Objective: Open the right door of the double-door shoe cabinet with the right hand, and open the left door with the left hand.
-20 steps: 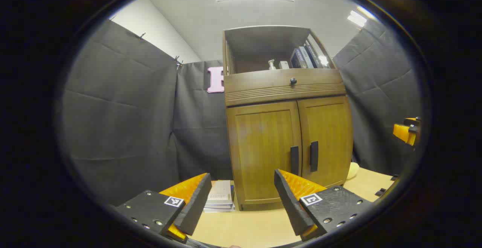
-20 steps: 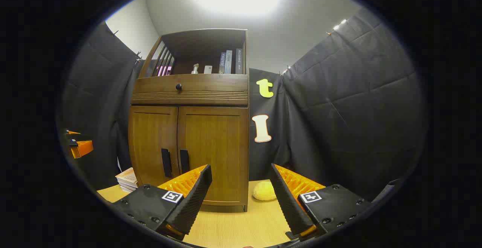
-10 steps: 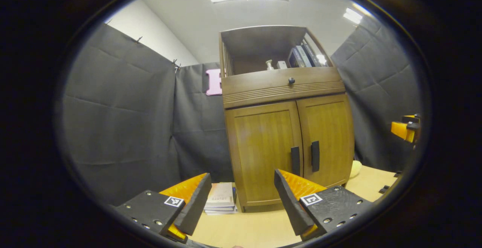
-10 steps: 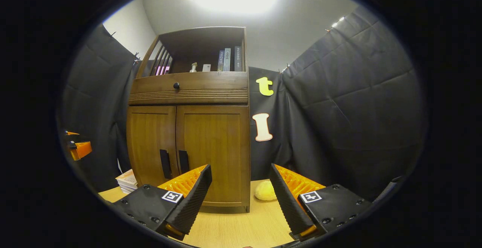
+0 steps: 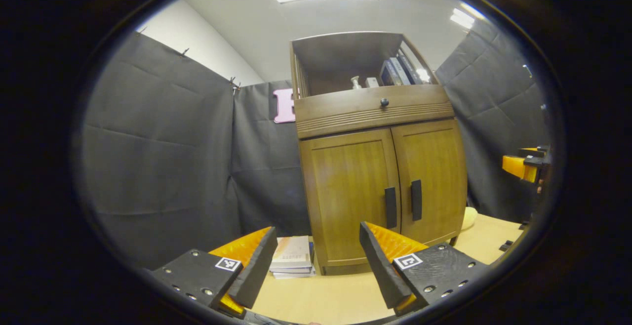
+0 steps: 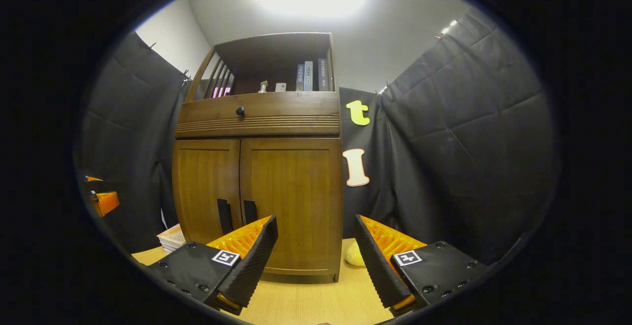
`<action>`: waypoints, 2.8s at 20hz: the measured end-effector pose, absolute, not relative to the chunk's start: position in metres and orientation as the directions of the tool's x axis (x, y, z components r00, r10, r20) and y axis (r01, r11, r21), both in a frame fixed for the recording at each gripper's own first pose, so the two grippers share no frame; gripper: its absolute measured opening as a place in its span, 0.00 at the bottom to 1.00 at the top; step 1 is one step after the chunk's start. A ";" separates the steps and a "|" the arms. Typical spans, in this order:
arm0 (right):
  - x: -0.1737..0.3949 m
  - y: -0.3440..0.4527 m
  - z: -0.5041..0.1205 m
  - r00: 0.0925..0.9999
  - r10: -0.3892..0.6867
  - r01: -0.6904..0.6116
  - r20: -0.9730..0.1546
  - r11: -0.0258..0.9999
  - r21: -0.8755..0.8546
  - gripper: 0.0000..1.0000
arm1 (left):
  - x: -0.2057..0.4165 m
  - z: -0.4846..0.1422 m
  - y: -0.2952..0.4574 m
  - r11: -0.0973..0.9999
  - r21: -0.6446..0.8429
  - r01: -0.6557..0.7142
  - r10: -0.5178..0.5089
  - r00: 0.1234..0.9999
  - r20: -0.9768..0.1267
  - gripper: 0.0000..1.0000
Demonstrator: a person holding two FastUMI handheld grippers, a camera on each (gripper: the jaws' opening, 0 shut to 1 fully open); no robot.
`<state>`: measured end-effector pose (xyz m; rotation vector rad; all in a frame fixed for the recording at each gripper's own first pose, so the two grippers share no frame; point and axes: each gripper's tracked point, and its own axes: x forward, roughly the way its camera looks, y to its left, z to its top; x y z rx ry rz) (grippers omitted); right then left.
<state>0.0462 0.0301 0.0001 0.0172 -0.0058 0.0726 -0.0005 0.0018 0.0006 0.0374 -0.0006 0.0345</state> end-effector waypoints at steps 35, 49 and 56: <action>0.238 0.212 -0.109 0.945 0.287 -0.275 -0.156 0.957 0.095 0.93 | -0.013 -0.015 0.047 0.917 0.088 -0.390 0.395 0.917 -0.053 0.96; 0.258 0.217 -0.128 0.932 0.286 -0.271 -0.221 0.958 0.096 0.19 | -0.011 -0.018 0.046 0.930 0.065 -0.363 0.366 0.929 -0.060 0.99; 0.227 0.207 -0.123 0.921 0.323 -0.304 -0.218 0.946 0.116 0.18 | -0.005 -0.014 0.044 0.953 0.050 -0.300 0.302 0.953 -0.035 0.99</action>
